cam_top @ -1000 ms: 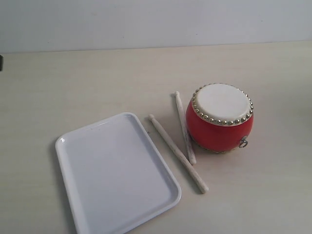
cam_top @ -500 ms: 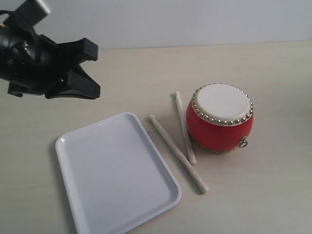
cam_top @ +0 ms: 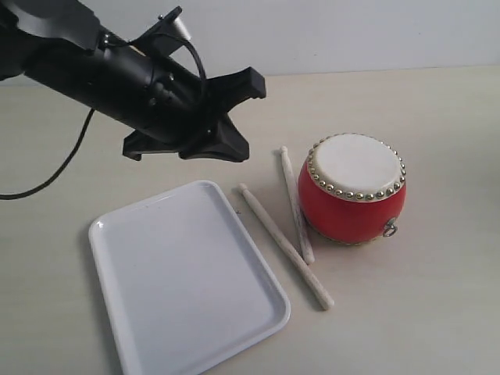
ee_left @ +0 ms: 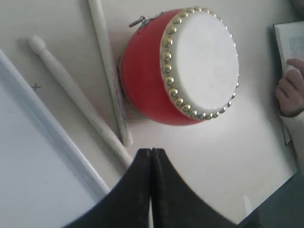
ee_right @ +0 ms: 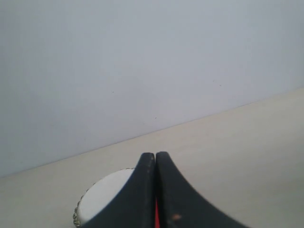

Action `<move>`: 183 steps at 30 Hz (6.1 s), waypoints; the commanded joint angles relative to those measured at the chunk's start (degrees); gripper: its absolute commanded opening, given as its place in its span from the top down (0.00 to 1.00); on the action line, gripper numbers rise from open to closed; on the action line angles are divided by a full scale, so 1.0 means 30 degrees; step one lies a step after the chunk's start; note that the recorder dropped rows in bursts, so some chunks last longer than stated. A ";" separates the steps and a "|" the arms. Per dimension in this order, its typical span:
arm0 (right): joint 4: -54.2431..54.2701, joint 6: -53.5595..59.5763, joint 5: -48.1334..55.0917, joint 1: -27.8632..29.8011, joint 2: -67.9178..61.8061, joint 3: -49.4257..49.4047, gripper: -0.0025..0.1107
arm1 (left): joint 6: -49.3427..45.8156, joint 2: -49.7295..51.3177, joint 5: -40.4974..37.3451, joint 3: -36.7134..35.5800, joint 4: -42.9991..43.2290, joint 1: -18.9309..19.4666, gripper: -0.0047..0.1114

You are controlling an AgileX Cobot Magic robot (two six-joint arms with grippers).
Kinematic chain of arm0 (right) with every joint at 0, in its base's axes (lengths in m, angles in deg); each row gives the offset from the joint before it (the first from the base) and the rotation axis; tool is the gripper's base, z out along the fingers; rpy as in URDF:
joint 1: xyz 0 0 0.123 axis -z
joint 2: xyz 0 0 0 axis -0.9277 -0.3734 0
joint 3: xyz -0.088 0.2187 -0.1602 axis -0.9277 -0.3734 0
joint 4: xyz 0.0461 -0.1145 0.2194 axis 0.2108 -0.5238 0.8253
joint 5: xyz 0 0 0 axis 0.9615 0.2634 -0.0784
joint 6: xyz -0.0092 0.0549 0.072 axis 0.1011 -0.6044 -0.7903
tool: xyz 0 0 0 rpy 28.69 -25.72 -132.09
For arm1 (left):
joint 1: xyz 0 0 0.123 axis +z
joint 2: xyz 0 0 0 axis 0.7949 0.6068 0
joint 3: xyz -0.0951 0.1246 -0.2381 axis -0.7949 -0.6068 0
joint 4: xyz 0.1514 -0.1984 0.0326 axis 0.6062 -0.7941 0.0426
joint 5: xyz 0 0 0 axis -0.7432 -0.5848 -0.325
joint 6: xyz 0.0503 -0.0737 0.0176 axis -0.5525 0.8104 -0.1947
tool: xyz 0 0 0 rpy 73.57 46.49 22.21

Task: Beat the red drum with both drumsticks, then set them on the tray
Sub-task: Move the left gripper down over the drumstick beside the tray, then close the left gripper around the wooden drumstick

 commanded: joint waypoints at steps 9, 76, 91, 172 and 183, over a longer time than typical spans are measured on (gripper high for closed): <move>-0.0165 0.0021 -0.0265 0.0122 0.0111 -0.0080 0.98 | 0.3285 0.2200 0.2926 0.0537 -0.0647 -0.1988 0.96; -0.0131 0.0021 -0.0265 0.0122 0.0111 -0.0080 0.98 | 3.6206 0.6575 0.2648 0.2252 2.1419 -1.0070 0.56; -0.0131 0.0021 -0.0265 0.0122 0.0111 -0.0080 0.98 | 3.5315 0.7279 0.3343 0.2252 1.9786 -1.0070 0.56; -0.0095 0.0021 -0.0265 0.0084 0.0111 -0.0080 0.98 | 3.4570 0.8447 0.2775 0.2252 1.8765 -0.9674 0.70; -0.0095 0.0021 -0.0265 0.0084 0.0111 -0.0080 0.98 | 3.4510 0.8447 0.2514 0.2252 1.8765 -0.9674 0.96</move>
